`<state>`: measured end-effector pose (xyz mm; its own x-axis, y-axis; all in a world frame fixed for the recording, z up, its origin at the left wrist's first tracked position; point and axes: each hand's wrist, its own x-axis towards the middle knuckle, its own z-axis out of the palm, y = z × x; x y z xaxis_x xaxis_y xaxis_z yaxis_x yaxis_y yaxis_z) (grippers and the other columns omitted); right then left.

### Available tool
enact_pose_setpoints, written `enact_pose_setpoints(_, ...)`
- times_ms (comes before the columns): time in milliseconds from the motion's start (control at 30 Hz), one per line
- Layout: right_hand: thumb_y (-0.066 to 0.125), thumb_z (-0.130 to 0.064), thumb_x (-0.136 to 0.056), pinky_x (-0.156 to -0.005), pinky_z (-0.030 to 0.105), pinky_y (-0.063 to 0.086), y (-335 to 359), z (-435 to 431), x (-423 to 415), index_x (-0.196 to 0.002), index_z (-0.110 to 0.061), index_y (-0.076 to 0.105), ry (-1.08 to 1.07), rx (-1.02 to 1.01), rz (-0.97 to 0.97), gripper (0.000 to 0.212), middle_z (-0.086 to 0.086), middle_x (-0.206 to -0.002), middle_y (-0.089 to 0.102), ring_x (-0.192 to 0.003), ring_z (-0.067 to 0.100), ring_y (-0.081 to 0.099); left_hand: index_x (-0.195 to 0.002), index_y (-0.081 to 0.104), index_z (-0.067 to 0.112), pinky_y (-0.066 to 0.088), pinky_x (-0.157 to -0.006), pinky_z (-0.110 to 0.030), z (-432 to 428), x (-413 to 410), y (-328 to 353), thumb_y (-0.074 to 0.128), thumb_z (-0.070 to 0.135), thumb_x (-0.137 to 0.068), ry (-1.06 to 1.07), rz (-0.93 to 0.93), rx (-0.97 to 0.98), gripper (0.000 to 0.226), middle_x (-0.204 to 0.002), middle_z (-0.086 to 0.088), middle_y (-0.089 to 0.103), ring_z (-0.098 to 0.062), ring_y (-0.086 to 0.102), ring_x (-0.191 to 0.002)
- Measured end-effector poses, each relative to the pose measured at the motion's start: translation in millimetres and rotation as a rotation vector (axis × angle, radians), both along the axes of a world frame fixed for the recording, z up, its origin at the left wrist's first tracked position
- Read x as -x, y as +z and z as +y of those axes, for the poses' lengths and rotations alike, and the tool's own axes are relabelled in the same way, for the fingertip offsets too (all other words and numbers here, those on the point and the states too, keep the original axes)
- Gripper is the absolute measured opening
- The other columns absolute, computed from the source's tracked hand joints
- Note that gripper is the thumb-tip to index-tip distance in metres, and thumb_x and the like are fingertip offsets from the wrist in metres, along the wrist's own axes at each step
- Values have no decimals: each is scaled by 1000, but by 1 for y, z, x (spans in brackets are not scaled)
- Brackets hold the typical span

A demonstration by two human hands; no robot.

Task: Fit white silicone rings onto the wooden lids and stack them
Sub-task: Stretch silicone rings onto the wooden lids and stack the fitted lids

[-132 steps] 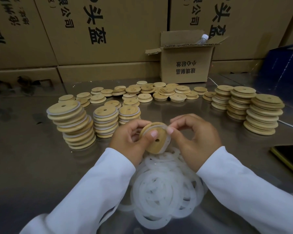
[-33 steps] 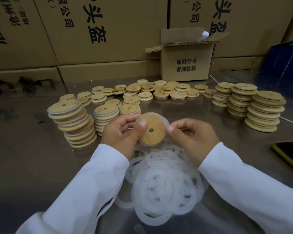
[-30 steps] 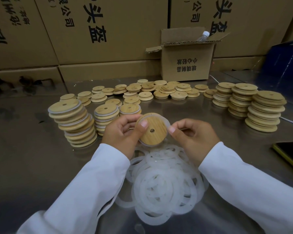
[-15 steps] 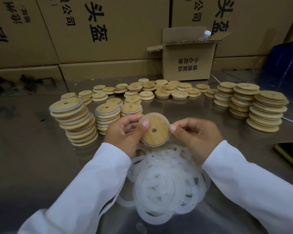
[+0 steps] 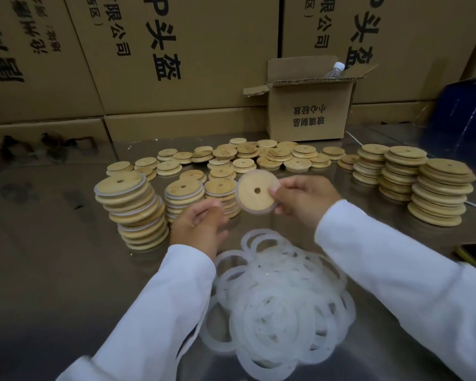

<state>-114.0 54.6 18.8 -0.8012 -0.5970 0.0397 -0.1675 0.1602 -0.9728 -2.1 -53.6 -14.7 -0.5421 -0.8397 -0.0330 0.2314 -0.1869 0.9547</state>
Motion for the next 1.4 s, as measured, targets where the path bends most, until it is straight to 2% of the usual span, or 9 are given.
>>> enact_pose_setpoints(100,65,-22,-84,-73,29,54,11,-41,24,-92,-13,64,-73,-21,-223,12,2,-67,65,-60,11,58,-77,57,16,50,-68,-30,-15,-2,5,50,2,-90,101,-8,-109,20,-79,-6,60,-18,59,-73)
enact_pose_setpoints(267,61,-35,-85,-42,18,40,5,-98,32,-114,-12,53,-74,-210,-294,37,0,-59,55,-46,10,48,-76,55,15,52,-56,-29,-19,-3,5,48,3,-91,95,-1,-168,20,-75,-7,57,-19,60,-63)
enact_pose_setpoints(367,62,-39,-83,-59,23,47,-4,-112,36,-96,-13,52,-56,-245,-202,31,6,-77,56,-63,17,52,-75,57,14,52,-49,-23,-20,-2,8,48,6,-91,111,23,-178,21,-69,-5,57,-10,61,-44)
enact_pose_setpoints(500,64,-48,-78,-78,35,46,-8,-104,36,-109,-17,50,-76,-309,-106,46,13,-103,56,-83,26,48,-75,59,13,51,-46,-21,-18,-2,10,49,9,-92,101,29,-184,20,-66,-4,57,-12,59,-49)
enact_pose_setpoints(700,58,-15,-87,-40,15,39,17,-42,58,-106,-2,62,-158,-106,78,23,-1,-65,53,-53,8,48,-74,58,11,50,-56,-29,-14,-4,12,48,7,-92,64,25,-171,21,-62,-5,57,-17,59,-55)
enact_pose_setpoints(867,62,-19,-84,-68,25,47,29,45,89,-88,-24,61,-447,-197,367,6,-1,-90,62,-78,15,58,-75,59,13,51,-53,-28,-5,-4,10,47,4,-91,14,-4,-93,23,-44,4,60,-17,59,-58)
enact_pose_setpoints(1000,65,-29,-82,-88,42,46,31,102,114,-115,-25,55,-688,-532,688,35,7,-120,52,-107,28,51,-76,58,12,49,-43,-21,0,-4,9,43,1,-92,-33,9,-37,25,-45,1,59,-12,59,-44)
enact_pose_setpoints(1167,61,-50,-79,-96,47,41,11,140,140,-133,-31,39,-729,-739,453,61,15,-131,48,-118,39,45,-75,58,10,43,-37,-17,4,-3,8,41,1,-93,-45,-18,54,27,-53,-7,57,-8,54,-36)
enact_pose_setpoints(1400,59,-55,-80,-85,41,45,-6,143,141,-125,-29,47,-710,-544,414,53,9,-123,55,-107,35,53,-76,59,11,36,-35,-15,10,-2,6,41,0,-92,-37,-31,142,27,-62,-9,54,-10,48,-39)
